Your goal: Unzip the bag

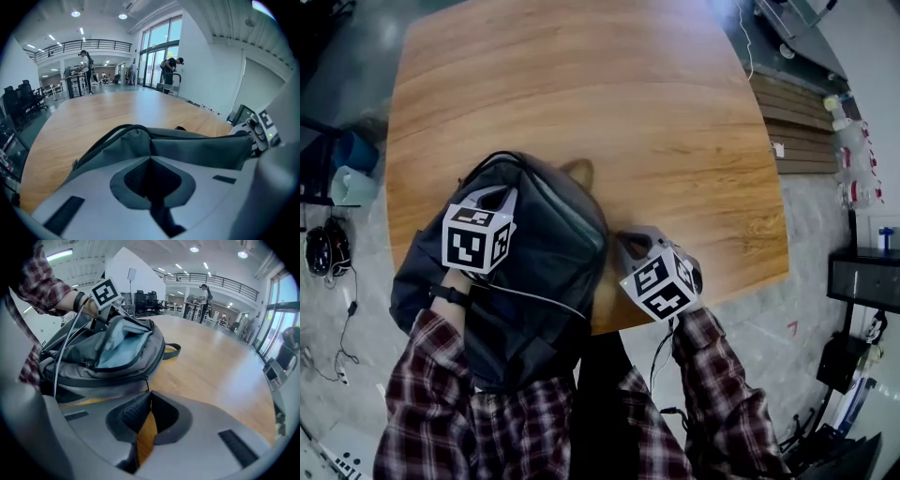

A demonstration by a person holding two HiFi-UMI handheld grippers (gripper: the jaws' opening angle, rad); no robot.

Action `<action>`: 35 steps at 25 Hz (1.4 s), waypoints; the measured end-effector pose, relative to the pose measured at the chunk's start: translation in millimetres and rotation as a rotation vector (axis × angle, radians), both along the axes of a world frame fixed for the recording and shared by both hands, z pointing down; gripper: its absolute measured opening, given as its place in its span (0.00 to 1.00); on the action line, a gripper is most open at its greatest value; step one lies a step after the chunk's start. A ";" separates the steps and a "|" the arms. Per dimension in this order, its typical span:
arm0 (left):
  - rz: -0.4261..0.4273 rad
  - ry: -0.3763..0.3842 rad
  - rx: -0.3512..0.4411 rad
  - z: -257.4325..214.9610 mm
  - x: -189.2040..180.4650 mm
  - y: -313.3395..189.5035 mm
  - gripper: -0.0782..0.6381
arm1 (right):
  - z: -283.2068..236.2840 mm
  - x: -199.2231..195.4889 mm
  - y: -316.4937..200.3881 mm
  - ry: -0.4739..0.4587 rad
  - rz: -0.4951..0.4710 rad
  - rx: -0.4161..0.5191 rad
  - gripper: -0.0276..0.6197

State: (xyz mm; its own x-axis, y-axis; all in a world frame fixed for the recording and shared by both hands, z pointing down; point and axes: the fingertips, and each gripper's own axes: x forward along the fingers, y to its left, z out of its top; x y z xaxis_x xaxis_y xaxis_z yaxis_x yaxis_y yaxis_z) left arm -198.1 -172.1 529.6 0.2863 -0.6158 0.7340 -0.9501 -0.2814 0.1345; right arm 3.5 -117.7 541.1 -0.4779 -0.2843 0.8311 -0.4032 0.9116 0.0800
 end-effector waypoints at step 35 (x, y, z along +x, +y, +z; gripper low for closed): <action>0.526 0.073 -0.079 -16.2 146.6 45.4 0.12 | -12.6 -7.1 50.5 -0.061 0.089 -0.039 0.06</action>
State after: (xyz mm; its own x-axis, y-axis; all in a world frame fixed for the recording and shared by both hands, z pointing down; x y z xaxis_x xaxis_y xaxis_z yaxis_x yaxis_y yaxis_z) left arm -51.5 -126.6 513.4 0.5934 -0.3189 0.7391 -0.6706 -0.7037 0.2348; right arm -3.6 -67.2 528.5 -0.5022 -0.2960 0.8125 -0.4858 0.8739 0.0180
